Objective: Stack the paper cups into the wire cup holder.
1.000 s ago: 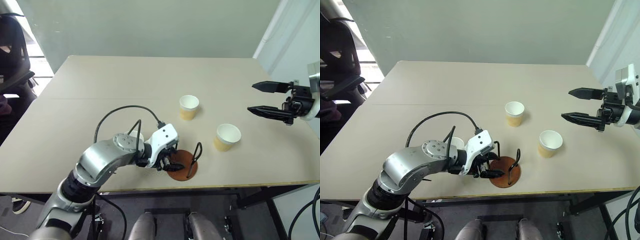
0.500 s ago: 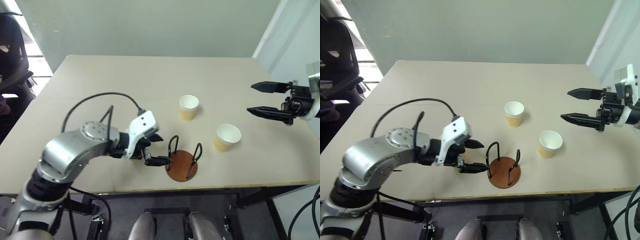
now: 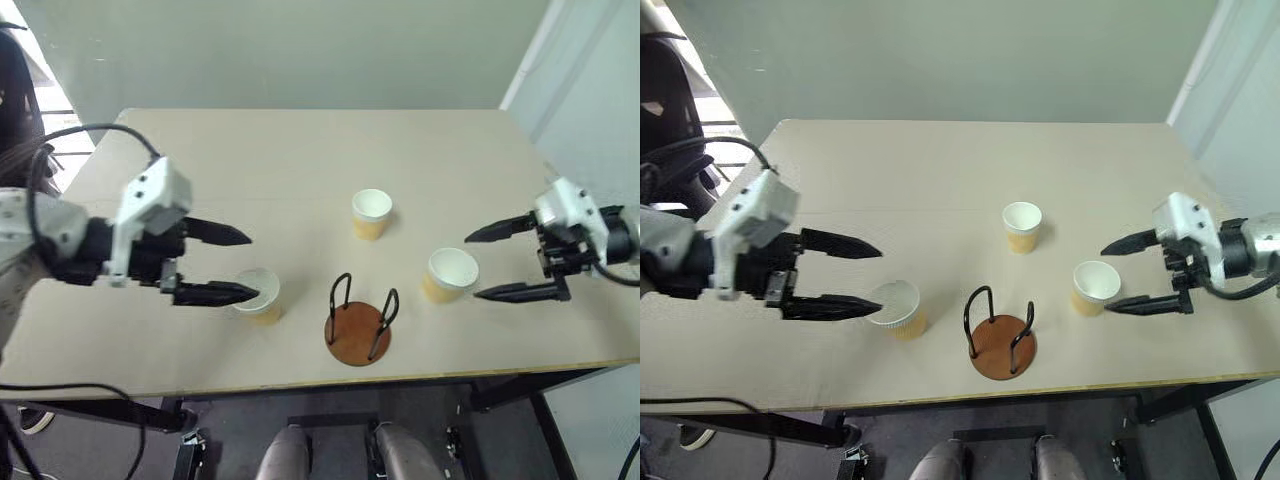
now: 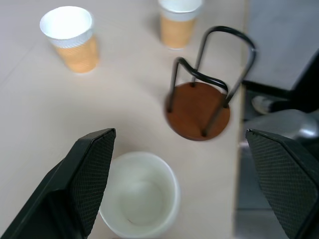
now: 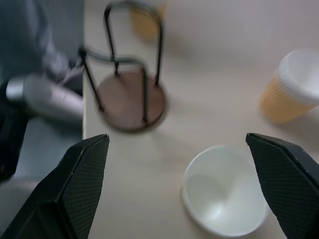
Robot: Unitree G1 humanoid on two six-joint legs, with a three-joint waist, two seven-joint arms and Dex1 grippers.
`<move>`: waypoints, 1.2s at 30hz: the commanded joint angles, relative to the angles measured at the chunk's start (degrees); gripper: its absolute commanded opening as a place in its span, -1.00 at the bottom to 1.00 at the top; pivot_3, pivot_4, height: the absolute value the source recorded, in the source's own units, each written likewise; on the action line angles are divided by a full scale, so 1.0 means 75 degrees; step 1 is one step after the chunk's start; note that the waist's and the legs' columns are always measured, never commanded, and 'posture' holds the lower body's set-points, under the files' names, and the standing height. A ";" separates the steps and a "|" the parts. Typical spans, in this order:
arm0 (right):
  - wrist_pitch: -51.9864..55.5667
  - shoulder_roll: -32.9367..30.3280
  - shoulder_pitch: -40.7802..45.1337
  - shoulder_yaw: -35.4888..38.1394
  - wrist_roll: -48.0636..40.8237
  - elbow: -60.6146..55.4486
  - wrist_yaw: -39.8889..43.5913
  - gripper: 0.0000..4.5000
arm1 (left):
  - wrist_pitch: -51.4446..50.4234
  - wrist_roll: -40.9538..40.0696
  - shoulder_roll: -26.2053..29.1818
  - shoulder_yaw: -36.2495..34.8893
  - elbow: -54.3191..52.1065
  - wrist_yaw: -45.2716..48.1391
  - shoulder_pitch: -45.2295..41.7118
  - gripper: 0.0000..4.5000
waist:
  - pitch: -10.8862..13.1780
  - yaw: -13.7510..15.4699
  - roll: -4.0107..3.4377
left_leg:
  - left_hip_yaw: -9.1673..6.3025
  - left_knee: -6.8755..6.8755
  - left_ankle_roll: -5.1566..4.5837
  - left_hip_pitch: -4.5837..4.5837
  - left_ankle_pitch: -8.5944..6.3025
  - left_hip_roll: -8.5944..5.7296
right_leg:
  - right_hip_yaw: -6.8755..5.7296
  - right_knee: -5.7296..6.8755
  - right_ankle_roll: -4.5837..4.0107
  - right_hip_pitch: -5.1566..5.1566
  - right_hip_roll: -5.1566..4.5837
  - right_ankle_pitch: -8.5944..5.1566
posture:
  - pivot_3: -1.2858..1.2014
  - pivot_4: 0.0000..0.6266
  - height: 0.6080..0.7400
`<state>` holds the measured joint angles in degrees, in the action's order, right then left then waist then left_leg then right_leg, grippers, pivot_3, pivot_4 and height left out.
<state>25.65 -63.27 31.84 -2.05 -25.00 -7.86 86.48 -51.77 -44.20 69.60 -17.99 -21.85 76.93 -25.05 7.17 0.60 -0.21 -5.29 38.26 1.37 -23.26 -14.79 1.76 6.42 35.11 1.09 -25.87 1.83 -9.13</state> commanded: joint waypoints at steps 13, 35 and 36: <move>-0.1252 0.0698 0.0400 -0.1443 0.2021 0.0754 -0.0365 1.00 | 0.0068 -0.1467 0.0100 -0.2337 -0.0522 0.0472 0.1245 0.99 | 0.0000 -0.0070 0.0000 | -0.0002 0.0007 -0.0010 0.0007 -0.0005 0.0004 | 0.0002 0.0042 -0.0004 -0.0013 -0.0002 0.0001 | 0.03 -0.52 1.00; -0.1907 0.1366 0.0984 -0.1830 0.2869 0.1614 -0.0256 -0.98 | 0.0609 -0.0862 0.0194 -0.2766 -0.0449 0.0246 0.2274 1.00 | 0.0000 -0.0127 -0.0001 | -0.0005 0.0007 -0.0010 0.0012 -0.0005 0.0007 | 0.0000 0.0053 -0.0016 -0.0014 -0.0002 -0.0005 | 0.03 -0.52 1.00; -0.1924 0.1361 0.1004 -0.1821 0.2875 0.1643 -0.0242 -0.98 | 0.0676 -0.0781 0.0191 -0.2785 -0.0432 0.0285 0.2349 1.00 | 0.0000 -0.0129 -0.0001 | -0.0005 0.0007 -0.0010 0.0012 -0.0005 0.0007 | 0.0001 0.0053 -0.0016 -0.0014 -0.0002 -0.0005 | 0.03 -0.52 1.00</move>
<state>11.80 -52.74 37.97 -16.48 -3.62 4.39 84.26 -48.21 -51.39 70.17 -36.54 -25.06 78.53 -7.64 7.17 -0.36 -0.21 -5.32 38.31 1.29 -23.17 -14.82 1.81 6.43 35.50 0.97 -25.99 1.82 -9.17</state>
